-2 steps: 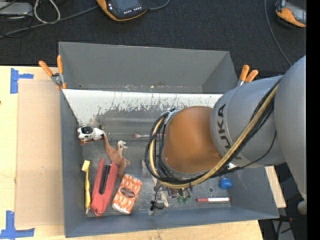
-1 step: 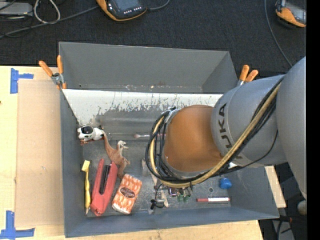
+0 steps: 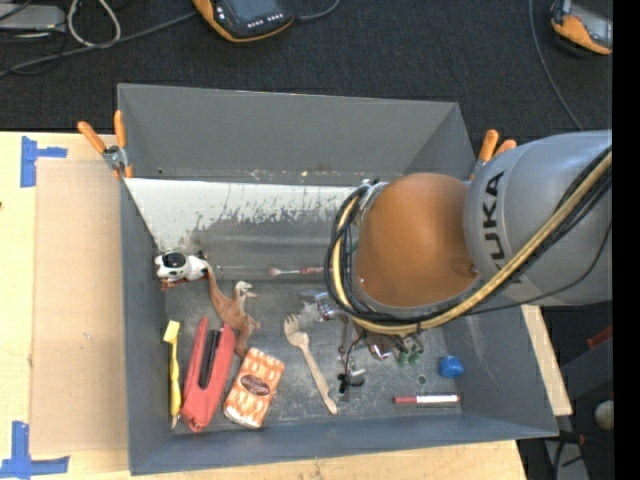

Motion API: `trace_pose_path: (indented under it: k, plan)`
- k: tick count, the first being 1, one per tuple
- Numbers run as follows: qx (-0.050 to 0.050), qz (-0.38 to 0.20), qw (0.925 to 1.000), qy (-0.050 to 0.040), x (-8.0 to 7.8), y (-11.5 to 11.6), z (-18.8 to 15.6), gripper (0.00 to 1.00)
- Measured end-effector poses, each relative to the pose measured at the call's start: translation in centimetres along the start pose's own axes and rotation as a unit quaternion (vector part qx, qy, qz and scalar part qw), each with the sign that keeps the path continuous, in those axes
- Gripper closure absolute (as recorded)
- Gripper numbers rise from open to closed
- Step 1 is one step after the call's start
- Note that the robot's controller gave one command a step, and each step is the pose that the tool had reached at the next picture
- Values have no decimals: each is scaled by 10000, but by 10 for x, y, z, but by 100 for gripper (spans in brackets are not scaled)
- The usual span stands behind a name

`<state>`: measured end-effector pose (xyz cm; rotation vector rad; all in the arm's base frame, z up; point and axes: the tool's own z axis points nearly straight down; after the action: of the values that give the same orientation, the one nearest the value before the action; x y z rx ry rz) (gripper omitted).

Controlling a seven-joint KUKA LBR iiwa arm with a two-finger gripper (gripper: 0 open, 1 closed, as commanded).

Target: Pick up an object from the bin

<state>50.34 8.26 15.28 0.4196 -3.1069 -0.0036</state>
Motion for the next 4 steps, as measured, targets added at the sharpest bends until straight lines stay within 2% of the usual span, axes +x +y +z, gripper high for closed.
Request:
trace_pose_path:
  k: [1, 2, 3, 4]
  plan:
    - [10, -5, 10000, -20, -18, 32, 42, 0]
    - [14, 575, 9983, -28, 8, 35, 61, 0]
    - [22, 599, 9982, -71, -1, 82, 74, 0]
    - [44, -632, 9980, -16, -64, 56, 76, 100]
